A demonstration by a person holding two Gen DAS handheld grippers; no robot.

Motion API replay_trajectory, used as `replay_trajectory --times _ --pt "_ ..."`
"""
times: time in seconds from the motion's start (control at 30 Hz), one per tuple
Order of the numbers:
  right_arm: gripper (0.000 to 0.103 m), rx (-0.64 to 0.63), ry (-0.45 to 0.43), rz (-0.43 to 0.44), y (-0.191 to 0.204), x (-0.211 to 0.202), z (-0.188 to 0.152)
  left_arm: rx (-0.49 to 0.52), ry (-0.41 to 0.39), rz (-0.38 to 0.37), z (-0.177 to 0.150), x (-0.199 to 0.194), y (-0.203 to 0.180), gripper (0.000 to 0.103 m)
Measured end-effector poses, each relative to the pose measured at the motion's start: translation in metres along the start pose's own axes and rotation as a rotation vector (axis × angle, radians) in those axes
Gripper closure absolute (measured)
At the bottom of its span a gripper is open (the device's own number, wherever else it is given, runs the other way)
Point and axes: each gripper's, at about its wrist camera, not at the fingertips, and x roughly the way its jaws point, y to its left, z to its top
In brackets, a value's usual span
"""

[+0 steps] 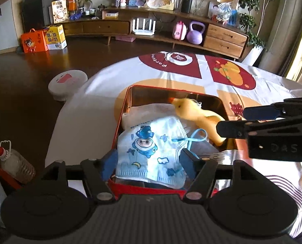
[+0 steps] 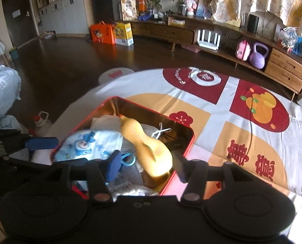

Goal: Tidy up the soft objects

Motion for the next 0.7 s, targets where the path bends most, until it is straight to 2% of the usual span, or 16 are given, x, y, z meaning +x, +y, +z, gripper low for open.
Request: replay_trajectory --times 0.13,0.27,0.43,0.53,0.7 --pt "0.038 -0.007 -0.035 0.025 0.000 -0.022 -0.007 0.000 -0.016 0.008 -0.002 -0.014 -0.004 0.036" --pt "0.031 0.001 -0.066 0.050 -0.002 -0.043 -0.015 0.002 -0.044 0.016 -0.005 -0.031 -0.008 0.030" --pt "0.020 0.014 -0.115 0.073 -0.005 -0.066 -0.026 0.015 -0.097 0.038 -0.010 -0.054 -0.015 0.029" --pt "0.014 0.012 -0.153 0.086 -0.005 -0.082 -0.034 0.029 -0.134 0.049 -0.014 -0.068 -0.021 0.021" --pt "0.006 0.014 -0.202 0.114 -0.005 -0.103 -0.046 0.044 -0.184 0.056 -0.024 -0.088 -0.031 0.018"
